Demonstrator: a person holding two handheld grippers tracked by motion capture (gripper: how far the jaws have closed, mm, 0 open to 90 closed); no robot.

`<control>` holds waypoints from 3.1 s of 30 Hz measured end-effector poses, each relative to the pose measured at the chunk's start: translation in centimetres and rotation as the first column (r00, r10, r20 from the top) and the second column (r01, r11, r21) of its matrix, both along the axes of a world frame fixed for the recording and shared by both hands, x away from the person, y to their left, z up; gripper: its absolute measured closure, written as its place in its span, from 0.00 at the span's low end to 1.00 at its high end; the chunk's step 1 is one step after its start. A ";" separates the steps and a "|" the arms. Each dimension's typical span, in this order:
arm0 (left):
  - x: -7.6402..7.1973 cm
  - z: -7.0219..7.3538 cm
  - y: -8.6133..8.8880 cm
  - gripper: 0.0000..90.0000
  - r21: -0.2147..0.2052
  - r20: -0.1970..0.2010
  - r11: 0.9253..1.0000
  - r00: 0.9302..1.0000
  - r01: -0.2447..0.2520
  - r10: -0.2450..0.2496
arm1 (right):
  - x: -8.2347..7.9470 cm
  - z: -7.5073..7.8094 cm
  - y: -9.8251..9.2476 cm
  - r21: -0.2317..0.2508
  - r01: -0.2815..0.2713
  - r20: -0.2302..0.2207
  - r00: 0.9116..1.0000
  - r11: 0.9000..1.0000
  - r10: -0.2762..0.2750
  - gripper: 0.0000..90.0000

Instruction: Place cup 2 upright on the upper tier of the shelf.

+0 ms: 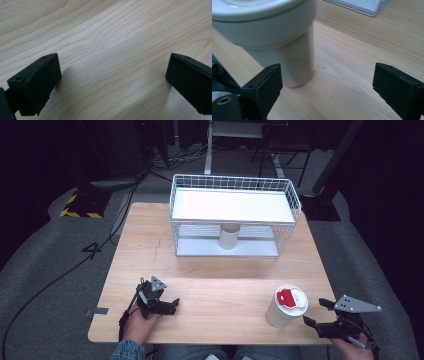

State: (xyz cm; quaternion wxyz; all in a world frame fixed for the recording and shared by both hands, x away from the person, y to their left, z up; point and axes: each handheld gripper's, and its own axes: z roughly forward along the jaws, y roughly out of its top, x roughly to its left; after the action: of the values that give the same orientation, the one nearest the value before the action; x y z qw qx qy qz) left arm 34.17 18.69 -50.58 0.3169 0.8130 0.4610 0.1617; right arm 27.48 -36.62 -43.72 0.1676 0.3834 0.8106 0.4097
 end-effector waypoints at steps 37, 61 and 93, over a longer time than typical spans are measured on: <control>-0.2 0.0 0.1 0.01 -0.001 0.001 1.000 1.000 0.003 -0.003 | 0.8 -3.3 6.4 0.185 -0.087 0.183 0.982 0.979 0.053 0.00; -0.4 0.0 0.2 0.01 0.003 0.003 1.000 1.000 0.005 -0.005 | 0.8 -3.9 7.1 0.176 -0.072 0.223 0.974 0.982 0.031 0.11; -0.4 0.0 0.3 0.01 0.003 0.003 1.000 1.000 0.007 -0.007 | 1.5 -1.9 6.8 0.203 -0.103 0.253 0.966 0.974 0.049 0.12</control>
State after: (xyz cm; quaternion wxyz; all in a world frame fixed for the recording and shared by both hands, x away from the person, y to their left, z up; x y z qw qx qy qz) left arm 33.80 18.96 -50.58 0.3169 0.8149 0.4573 0.1626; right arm 28.99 -29.80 -45.65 0.2087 0.3140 0.7486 0.5454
